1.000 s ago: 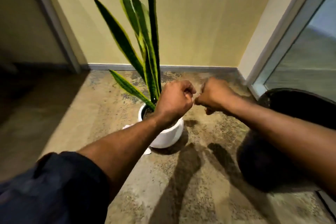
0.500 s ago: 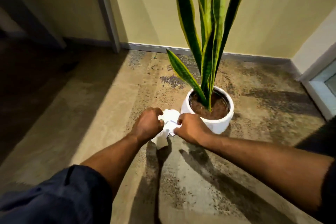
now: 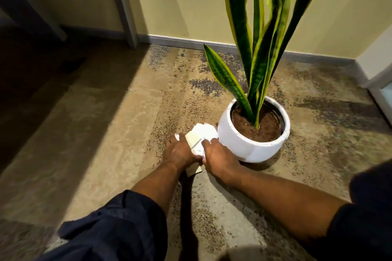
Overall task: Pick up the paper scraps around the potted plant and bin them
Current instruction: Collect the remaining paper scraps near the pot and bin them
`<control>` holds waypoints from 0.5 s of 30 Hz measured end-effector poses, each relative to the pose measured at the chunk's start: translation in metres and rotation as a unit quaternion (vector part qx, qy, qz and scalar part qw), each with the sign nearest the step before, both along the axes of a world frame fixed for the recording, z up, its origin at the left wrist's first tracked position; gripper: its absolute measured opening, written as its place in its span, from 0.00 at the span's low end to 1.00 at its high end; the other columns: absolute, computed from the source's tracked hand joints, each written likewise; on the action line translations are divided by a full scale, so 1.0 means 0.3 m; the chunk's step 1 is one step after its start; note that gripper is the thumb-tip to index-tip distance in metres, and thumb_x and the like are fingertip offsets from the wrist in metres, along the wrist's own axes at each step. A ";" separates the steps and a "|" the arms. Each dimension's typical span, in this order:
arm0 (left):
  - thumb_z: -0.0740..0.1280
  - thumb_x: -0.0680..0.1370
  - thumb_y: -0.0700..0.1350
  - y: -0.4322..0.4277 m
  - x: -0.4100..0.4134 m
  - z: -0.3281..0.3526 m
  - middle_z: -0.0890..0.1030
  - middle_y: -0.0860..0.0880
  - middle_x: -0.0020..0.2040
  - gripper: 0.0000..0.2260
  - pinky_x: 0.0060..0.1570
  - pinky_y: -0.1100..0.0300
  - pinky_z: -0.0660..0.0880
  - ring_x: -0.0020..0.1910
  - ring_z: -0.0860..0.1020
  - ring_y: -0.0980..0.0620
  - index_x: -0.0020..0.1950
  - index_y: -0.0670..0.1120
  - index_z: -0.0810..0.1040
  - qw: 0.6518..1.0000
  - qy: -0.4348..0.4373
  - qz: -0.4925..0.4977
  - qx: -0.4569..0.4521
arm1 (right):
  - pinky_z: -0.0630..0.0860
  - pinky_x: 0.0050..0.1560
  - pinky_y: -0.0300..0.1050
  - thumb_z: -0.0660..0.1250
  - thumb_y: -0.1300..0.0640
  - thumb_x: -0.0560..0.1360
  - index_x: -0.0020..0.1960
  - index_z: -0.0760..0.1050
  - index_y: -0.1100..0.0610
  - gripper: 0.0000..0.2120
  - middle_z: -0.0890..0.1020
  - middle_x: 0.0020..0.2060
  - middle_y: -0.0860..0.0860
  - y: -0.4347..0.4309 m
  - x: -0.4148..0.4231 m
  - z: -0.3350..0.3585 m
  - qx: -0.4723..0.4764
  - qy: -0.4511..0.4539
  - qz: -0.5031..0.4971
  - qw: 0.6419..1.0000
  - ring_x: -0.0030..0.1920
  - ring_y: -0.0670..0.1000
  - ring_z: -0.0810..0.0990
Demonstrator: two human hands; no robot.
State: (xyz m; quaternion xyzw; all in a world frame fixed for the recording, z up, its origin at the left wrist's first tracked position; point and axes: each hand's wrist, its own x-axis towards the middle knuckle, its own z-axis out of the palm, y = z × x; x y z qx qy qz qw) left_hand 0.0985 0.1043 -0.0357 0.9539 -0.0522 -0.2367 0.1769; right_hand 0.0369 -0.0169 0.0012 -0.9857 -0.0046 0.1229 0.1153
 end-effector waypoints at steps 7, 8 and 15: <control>0.47 0.71 0.74 0.068 -0.005 -0.095 0.68 0.39 0.68 0.48 0.65 0.51 0.67 0.64 0.67 0.44 0.76 0.38 0.57 0.976 -0.161 -0.109 0.096 | 0.77 0.52 0.55 0.63 0.64 0.76 0.75 0.54 0.63 0.31 0.55 0.73 0.71 0.009 0.030 -0.085 -0.132 0.012 0.044 0.990 0.60 0.66 0.75; 0.45 0.70 0.75 0.072 -0.008 -0.104 0.67 0.39 0.68 0.48 0.65 0.51 0.68 0.63 0.67 0.43 0.76 0.39 0.58 0.977 -0.171 -0.098 0.081 | 0.77 0.53 0.55 0.63 0.63 0.76 0.76 0.51 0.63 0.33 0.52 0.73 0.72 0.006 0.036 -0.097 -0.137 0.017 0.048 0.989 0.62 0.66 0.74; 0.49 0.73 0.74 0.078 -0.036 -0.180 0.66 0.41 0.70 0.39 0.64 0.47 0.69 0.66 0.65 0.43 0.75 0.48 0.61 0.975 -0.214 -0.044 0.048 | 0.78 0.53 0.57 0.60 0.59 0.79 0.78 0.43 0.62 0.36 0.48 0.74 0.73 0.008 0.068 -0.152 -0.149 0.036 0.056 0.987 0.67 0.68 0.69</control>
